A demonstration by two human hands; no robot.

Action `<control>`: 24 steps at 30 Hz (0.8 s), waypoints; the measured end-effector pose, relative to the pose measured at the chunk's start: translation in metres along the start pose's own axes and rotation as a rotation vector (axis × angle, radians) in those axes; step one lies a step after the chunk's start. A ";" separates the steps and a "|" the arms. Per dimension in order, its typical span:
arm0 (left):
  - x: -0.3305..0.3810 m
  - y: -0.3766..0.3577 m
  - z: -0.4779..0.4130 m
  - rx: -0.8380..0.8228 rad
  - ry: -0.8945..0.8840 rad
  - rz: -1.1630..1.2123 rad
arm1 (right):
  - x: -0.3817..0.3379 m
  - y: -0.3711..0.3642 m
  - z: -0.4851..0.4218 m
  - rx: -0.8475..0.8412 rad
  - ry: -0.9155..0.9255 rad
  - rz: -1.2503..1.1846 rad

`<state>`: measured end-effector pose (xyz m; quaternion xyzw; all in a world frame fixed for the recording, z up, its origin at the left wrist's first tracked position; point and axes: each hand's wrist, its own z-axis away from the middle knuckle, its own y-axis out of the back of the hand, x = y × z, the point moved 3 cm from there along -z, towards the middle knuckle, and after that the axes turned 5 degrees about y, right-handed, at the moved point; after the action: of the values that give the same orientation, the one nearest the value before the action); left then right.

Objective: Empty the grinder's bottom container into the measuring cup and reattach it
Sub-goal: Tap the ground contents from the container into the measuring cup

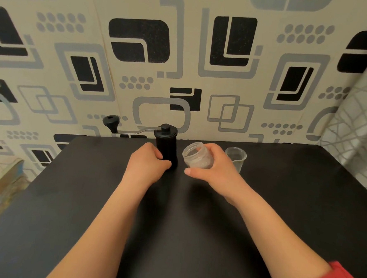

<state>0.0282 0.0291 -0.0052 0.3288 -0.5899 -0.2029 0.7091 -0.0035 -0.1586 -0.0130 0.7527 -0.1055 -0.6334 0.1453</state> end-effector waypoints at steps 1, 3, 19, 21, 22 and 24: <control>0.003 0.000 0.002 -0.022 -0.017 0.001 | -0.003 0.003 0.001 0.003 0.010 0.001; 0.013 -0.002 0.007 -0.061 -0.062 0.023 | -0.009 0.009 0.005 0.017 0.025 -0.001; 0.072 -0.070 0.027 -0.276 -0.227 0.319 | -0.012 0.094 0.010 0.277 0.093 -0.019; 0.073 -0.082 0.027 -0.292 -0.234 0.305 | -0.006 0.101 0.008 0.317 0.106 -0.012; 0.074 -0.087 0.027 -0.299 -0.239 0.296 | -0.002 0.104 0.008 0.340 0.110 -0.007; 0.075 -0.096 0.026 -0.307 -0.247 0.287 | 0.005 0.109 0.007 0.383 0.117 0.006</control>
<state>0.0290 -0.0945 -0.0180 0.1026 -0.6748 -0.2261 0.6950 -0.0063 -0.2627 0.0193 0.8018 -0.2176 -0.5565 0.0072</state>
